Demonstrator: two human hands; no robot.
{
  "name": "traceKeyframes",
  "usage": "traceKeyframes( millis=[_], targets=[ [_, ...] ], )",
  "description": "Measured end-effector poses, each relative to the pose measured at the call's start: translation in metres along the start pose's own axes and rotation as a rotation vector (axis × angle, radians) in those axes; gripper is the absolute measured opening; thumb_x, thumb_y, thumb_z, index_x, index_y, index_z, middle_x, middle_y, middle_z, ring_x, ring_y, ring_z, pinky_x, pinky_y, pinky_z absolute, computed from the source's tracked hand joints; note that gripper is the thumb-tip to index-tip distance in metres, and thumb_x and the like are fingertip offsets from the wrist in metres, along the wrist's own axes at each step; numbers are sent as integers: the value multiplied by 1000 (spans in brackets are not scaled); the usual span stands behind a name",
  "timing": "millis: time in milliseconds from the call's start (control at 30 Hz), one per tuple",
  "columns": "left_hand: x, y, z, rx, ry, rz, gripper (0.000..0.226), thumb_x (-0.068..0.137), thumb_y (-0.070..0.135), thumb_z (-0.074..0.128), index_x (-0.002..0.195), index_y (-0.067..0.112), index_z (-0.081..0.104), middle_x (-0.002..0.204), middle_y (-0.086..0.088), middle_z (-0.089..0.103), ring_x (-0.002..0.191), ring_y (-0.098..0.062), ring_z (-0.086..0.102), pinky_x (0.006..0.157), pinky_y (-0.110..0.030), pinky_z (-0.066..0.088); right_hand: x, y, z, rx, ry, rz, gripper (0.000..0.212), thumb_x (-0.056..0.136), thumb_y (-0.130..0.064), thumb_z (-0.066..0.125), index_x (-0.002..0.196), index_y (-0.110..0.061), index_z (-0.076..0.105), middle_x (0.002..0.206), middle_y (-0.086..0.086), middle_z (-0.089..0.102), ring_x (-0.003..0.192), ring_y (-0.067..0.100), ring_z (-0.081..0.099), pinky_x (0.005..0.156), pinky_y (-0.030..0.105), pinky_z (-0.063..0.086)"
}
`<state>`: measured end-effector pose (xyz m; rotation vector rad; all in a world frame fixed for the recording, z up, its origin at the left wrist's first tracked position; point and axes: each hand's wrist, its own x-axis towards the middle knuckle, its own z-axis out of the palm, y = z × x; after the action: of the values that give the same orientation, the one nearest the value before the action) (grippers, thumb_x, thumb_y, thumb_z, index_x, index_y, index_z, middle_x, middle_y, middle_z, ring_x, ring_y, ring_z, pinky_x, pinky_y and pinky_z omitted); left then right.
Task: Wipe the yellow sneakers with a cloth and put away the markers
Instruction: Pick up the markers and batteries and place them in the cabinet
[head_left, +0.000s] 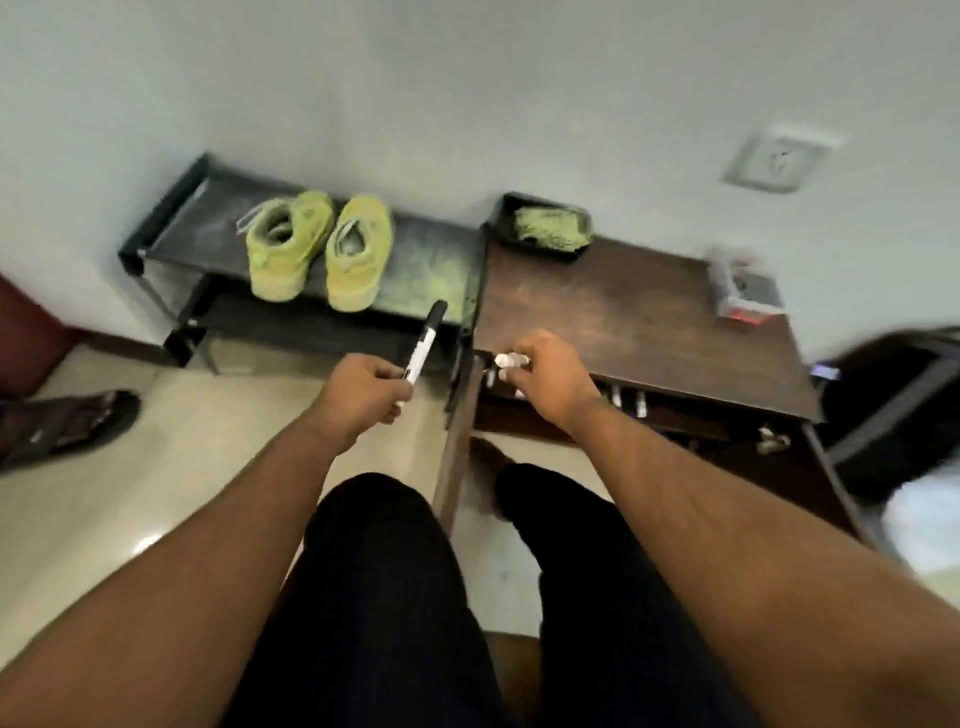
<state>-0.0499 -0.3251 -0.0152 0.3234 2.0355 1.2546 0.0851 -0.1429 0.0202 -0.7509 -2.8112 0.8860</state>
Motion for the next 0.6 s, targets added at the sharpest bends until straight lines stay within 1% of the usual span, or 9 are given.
traceKeyframes(
  millis=[33,100,167,233,300,367,433,500,600],
  targets=[
    [-21,21,13,16,-49,24,7,78,-5,66,78,3,67,61,-10,57,45,-15,52,46,-23,47,-24,7,-26,30,57,33,7,82,-7,65,88,-4,69,81,7,62,81,24,58,71,32,40],
    [-61,52,44,38,-136,62,10,77,-8,67,73,1,66,58,-11,59,39,-14,54,43,-21,49,-70,29,-65,122,161,129,12,83,-12,67,93,-7,69,83,9,68,76,25,62,72,39,50],
    [-96,77,84,25,-196,55,11,77,-9,68,71,0,65,61,-16,60,38,-15,55,42,-22,51,-113,56,-95,179,221,214,13,85,-16,67,95,-8,69,84,11,70,71,24,64,69,42,56],
    [-116,91,125,-11,-217,16,8,77,-9,70,74,-4,65,65,-19,61,40,-16,57,44,-23,53,-143,79,-113,260,244,286,14,86,-13,69,98,-7,69,87,12,70,73,23,66,68,39,59],
    [-128,101,171,-18,-230,-44,7,77,-9,71,81,-8,65,69,-20,62,44,-18,58,48,-27,56,-166,102,-126,323,305,344,18,84,-12,71,101,-9,68,89,7,69,80,22,67,73,37,58],
    [-128,101,214,18,-247,-122,10,77,-8,72,81,-10,63,69,-19,62,42,-18,58,44,-27,56,-179,126,-130,366,378,394,21,81,-15,74,101,-13,68,87,1,68,81,17,65,77,36,57],
    [-124,93,252,46,-271,-203,11,78,-10,71,78,-8,60,68,-18,59,41,-18,57,40,-29,54,-185,150,-127,402,396,442,16,79,-14,75,92,-17,66,84,-1,67,79,14,64,76,35,56],
    [-113,82,290,32,-296,-276,12,78,-13,68,80,-6,58,72,-19,57,49,-23,56,45,-32,56,-188,179,-118,429,399,498,12,78,-12,75,84,-15,65,80,-2,67,75,13,63,73,32,55],
    [-85,72,339,9,-283,-333,18,77,-15,67,71,-3,54,68,-15,54,52,-24,56,72,-45,59,-184,225,-97,443,388,583,11,78,-13,75,82,-17,65,78,-2,66,73,13,61,68,29,52]
  ],
)
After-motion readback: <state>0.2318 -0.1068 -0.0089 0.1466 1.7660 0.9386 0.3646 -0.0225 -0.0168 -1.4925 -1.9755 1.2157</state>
